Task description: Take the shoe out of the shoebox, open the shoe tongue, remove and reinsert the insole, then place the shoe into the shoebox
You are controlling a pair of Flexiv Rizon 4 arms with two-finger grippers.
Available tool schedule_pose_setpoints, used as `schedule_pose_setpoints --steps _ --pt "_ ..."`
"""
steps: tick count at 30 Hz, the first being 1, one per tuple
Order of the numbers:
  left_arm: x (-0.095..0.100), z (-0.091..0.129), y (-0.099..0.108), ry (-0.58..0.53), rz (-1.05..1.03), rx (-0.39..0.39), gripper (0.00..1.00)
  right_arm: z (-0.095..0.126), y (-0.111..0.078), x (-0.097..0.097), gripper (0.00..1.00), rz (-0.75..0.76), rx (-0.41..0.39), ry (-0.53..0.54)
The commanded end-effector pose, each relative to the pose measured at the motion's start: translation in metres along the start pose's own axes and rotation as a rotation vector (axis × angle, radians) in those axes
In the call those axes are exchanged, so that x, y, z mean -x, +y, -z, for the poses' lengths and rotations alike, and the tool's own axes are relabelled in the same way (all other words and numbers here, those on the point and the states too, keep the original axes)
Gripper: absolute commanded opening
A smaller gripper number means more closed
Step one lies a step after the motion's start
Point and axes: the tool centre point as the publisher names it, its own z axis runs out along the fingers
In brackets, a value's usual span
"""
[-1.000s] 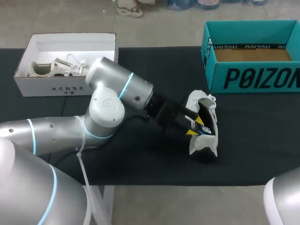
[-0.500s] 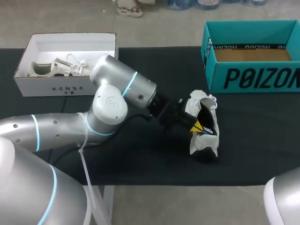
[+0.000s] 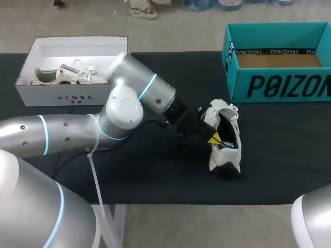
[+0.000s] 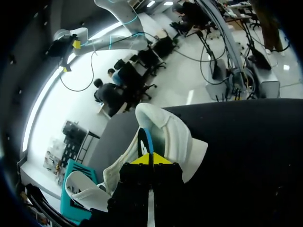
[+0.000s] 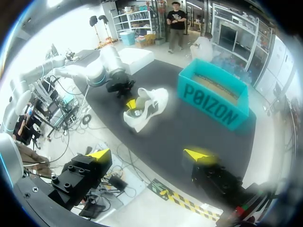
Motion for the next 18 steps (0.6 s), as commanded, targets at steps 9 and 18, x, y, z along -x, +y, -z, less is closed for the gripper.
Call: schedule_pose_setpoints --steps 9,18 --pt "0.001 0.023 -0.02 -0.033 -0.027 0.021 1.0 0.0 0.003 0.002 1.0 -0.001 -0.007 0.005" --pt "0.017 0.052 -0.032 0.201 -0.047 0.048 1.0 0.0 0.003 0.002 1.0 -0.001 -0.007 0.005"
